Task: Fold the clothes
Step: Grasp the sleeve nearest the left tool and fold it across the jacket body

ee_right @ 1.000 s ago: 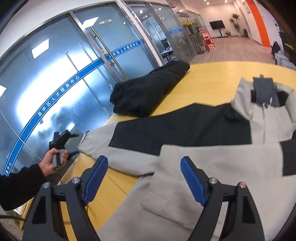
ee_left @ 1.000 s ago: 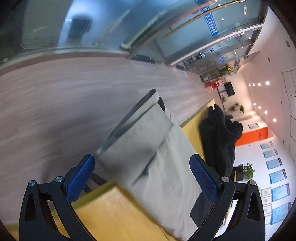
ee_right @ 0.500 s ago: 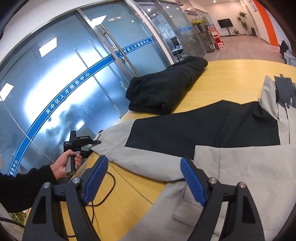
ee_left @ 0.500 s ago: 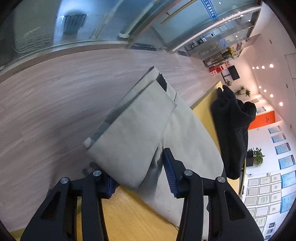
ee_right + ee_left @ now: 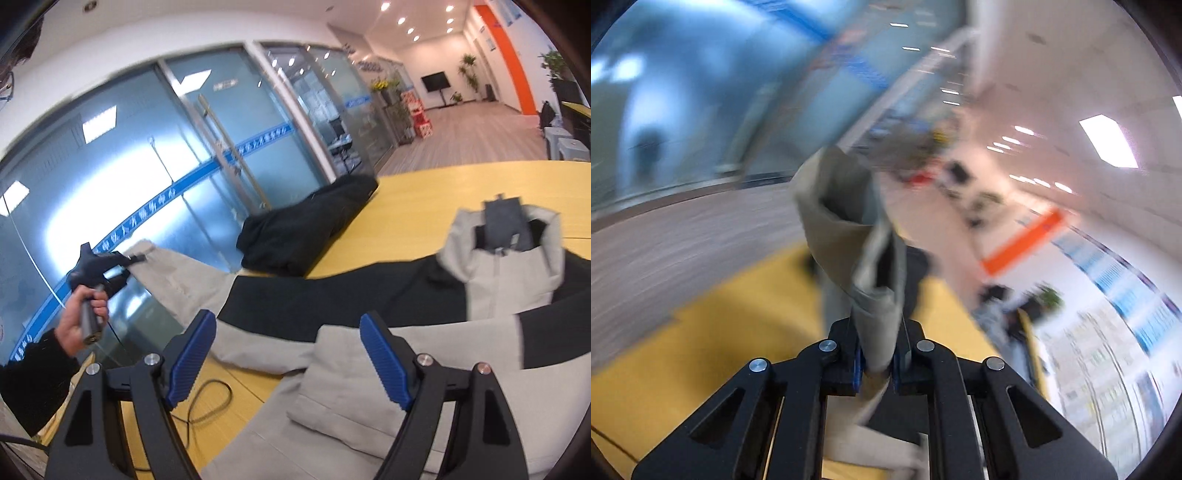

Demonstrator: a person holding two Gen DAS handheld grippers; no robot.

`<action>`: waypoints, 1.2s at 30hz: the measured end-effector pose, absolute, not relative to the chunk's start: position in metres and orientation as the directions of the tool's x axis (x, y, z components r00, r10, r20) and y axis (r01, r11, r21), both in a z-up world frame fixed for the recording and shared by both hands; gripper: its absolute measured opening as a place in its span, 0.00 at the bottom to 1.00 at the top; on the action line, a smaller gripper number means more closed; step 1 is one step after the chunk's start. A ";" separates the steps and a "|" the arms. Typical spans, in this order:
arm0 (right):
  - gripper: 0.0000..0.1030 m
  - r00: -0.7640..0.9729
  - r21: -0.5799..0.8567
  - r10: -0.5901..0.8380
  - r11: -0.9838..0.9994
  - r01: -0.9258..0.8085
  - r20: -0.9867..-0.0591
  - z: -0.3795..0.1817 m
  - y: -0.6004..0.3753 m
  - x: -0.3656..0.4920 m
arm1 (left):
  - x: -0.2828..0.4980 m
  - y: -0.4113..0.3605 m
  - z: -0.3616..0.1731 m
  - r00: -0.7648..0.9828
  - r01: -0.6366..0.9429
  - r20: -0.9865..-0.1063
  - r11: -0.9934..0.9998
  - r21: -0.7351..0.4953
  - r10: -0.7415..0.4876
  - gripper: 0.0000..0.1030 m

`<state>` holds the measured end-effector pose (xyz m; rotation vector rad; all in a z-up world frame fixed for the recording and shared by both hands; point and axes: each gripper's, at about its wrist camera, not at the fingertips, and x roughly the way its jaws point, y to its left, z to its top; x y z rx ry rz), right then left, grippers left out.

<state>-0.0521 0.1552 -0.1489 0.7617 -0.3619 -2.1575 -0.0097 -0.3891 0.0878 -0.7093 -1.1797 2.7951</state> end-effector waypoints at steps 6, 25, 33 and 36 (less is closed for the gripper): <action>0.82 -0.562 0.452 -0.735 -0.677 0.581 -0.380 -0.134 0.233 -0.047 | -0.037 -0.208 0.138 -0.839 -0.162 -0.268 -0.687 -0.709 0.474 0.09; 0.86 -0.541 0.753 -0.784 -0.546 0.367 -0.304 -0.190 0.455 -0.069 | -0.043 0.171 -0.063 -0.318 -0.263 -0.550 -0.630 -0.731 0.772 0.10; 0.90 -0.461 0.850 -0.811 -0.488 0.197 -0.359 -0.254 0.463 -0.115 | -0.031 0.198 -0.085 -0.231 -0.327 -0.605 -0.646 -0.690 0.762 0.45; 0.91 -0.435 0.848 -0.805 -0.507 0.153 -0.403 -0.271 0.452 -0.124 | -0.013 0.162 -0.064 -0.247 -0.375 -0.585 -0.633 -0.677 0.772 0.66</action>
